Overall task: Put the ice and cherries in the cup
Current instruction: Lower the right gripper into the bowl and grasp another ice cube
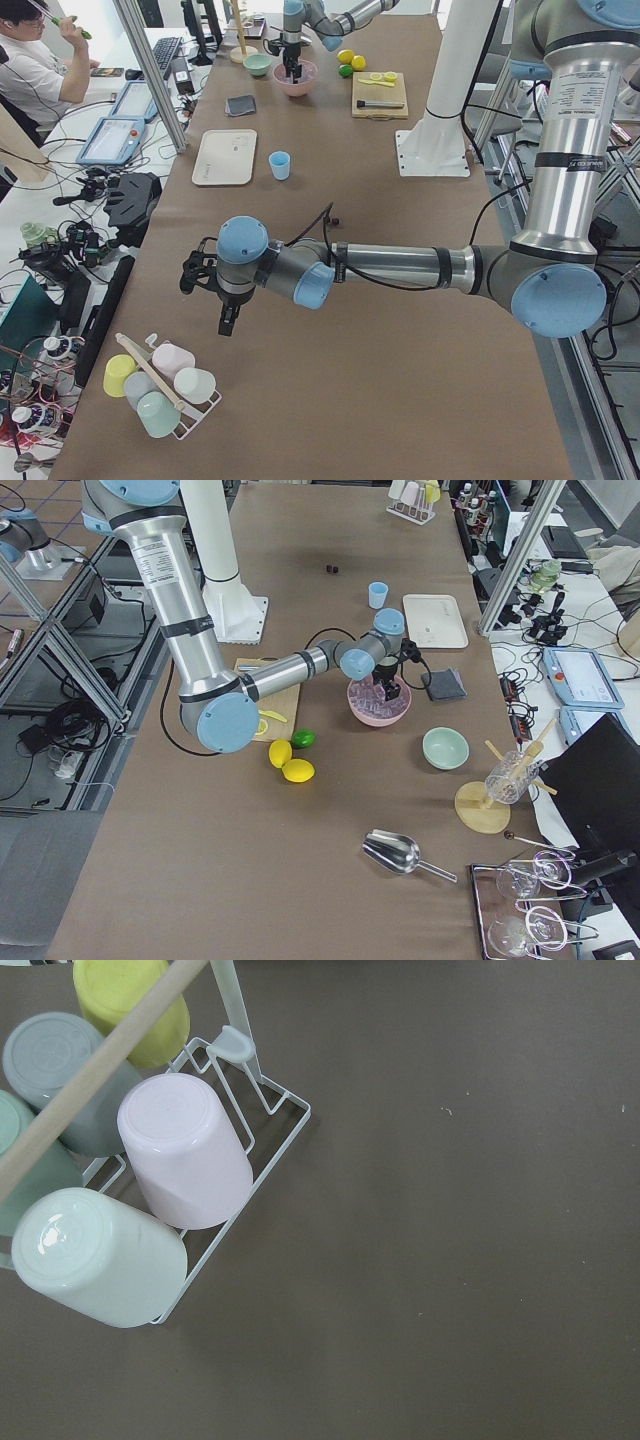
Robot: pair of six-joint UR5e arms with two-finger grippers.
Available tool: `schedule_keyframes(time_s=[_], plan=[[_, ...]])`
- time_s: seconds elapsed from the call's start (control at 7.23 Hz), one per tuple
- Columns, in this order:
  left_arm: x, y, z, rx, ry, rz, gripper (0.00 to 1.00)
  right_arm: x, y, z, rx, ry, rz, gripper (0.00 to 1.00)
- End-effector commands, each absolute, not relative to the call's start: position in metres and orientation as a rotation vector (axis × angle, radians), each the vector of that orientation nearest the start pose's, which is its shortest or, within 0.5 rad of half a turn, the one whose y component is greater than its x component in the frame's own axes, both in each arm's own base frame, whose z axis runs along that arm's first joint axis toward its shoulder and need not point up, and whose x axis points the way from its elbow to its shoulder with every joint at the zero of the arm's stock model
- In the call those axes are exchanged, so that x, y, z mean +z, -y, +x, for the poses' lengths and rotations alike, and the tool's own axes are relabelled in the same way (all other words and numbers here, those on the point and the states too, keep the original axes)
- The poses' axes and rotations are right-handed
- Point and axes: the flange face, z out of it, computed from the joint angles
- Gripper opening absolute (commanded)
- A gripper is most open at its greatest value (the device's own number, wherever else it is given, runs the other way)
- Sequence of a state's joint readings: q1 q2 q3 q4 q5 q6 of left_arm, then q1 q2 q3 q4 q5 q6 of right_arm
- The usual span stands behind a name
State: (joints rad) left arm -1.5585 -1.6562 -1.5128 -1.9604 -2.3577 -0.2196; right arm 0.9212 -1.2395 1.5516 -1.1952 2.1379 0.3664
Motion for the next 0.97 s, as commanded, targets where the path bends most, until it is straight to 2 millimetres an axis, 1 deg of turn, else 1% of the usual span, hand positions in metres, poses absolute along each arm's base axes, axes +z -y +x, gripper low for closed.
schedule_keyframes(time_s=[0.0, 0.14, 0.28, 0.42, 0.55, 0.69, 0.83], plan=[[0.5964, 0.5515, -0.056, -0.029, -0.815, 0.306, 0.98, 0.4603, 0.5535, -0.323, -0.471, 0.817, 0.347, 0.55], [0.5948, 0.5522, -0.056, -0.028, -0.815, 0.309, 0.98, 0.4611, 0.5536, -0.3231, -0.471, 0.817, 0.345, 0.5], [0.5948, 0.5522, -0.056, -0.028, -0.815, 0.309, 0.98, 0.4602, 0.5541, -0.3233, -0.47, 0.816, 0.348, 0.41], [0.5939, 0.5529, -0.056, -0.027, -0.815, 0.311, 0.98, 0.4603, 0.5541, -0.3221, -0.469, 0.816, 0.348, 0.27], [0.5947, 0.5529, -0.056, -0.028, -0.815, 0.309, 0.98, 0.4594, 0.5554, -0.3207, -0.467, 0.816, 0.351, 0.16], [0.5947, 0.5529, -0.056, -0.028, -0.815, 0.309, 0.98, 0.4594, 0.5551, -0.3215, -0.466, 0.815, 0.35, 0.12], [0.5956, 0.5516, -0.056, -0.029, -0.815, 0.308, 0.98, 0.4587, 0.5554, -0.3205, -0.465, 0.815, 0.352, 0.06]])
